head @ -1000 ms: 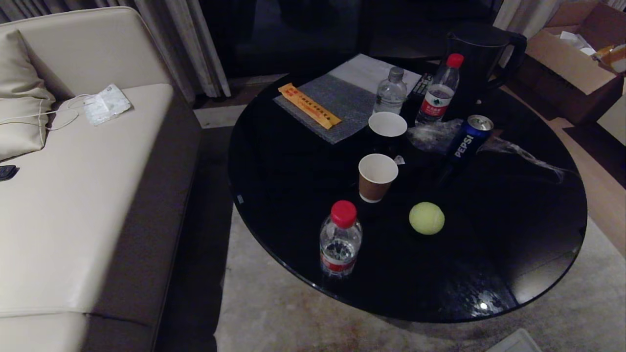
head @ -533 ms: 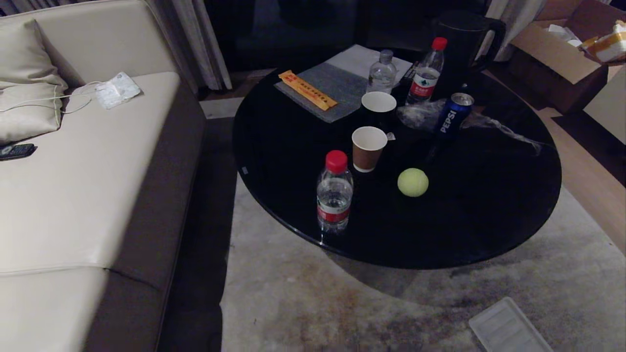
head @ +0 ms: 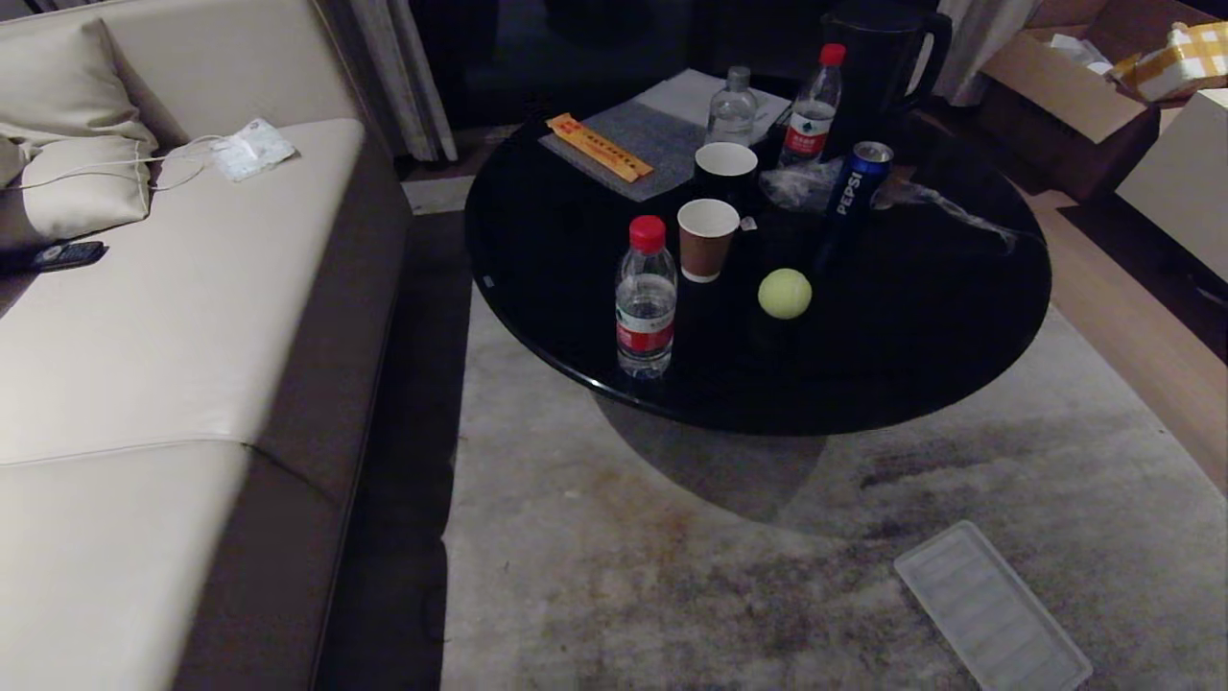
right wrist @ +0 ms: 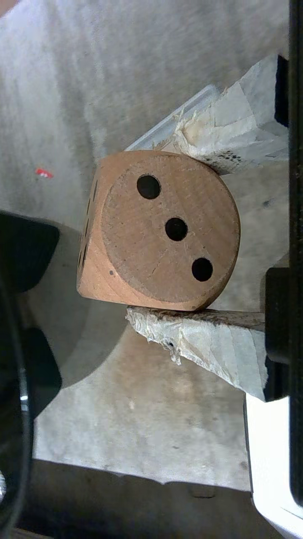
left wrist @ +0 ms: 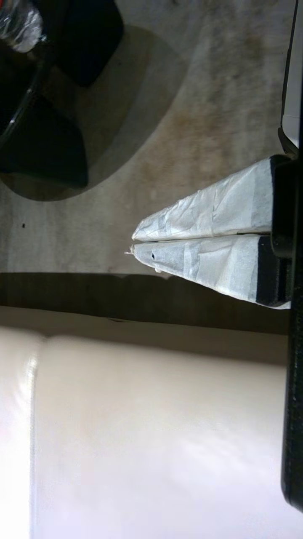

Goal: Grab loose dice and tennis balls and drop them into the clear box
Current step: Put the toys in the box

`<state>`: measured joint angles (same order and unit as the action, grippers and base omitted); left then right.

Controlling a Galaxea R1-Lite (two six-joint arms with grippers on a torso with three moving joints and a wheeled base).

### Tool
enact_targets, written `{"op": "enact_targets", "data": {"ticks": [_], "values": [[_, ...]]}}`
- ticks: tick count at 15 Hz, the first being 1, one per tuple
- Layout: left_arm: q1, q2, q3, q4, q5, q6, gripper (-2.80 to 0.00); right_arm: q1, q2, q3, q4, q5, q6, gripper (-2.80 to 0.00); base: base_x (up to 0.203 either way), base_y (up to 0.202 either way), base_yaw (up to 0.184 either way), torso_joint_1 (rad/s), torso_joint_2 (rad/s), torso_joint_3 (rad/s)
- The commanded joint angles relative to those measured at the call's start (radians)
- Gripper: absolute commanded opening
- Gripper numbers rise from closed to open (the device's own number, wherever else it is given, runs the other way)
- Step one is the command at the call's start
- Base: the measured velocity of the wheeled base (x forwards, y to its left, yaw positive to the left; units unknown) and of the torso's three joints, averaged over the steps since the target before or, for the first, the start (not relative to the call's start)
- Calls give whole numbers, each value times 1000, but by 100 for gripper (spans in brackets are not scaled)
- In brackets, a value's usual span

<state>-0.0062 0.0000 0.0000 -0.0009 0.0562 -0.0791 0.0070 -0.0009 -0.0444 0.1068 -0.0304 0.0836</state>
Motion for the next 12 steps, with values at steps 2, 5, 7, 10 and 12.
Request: {"op": "enact_targets", "data": {"ticks": [2,5,7,10,12], "values": [[0,2,2,0,1,-1,-280,1,2,1,1,0,1,-280,-181,0,-3,2,1,6],[0,2,2,-1,1,-1,-280,1,2,0,1,0,1,-280,-187,0,-2,2,1,6],[0,2,2,1,1,-1,-280,1,2,0,1,0,1,-280,-183,0,-2,2,4,6],[0,2,2,-1,1,-1,-280,1,2,0,1,0,1,-280,-185,0,0,4,4,6],[0,2,2,-1,1,-1,-280,1,2,0,1,0,1,-280,-184,0,-2,4,2,3]]}}
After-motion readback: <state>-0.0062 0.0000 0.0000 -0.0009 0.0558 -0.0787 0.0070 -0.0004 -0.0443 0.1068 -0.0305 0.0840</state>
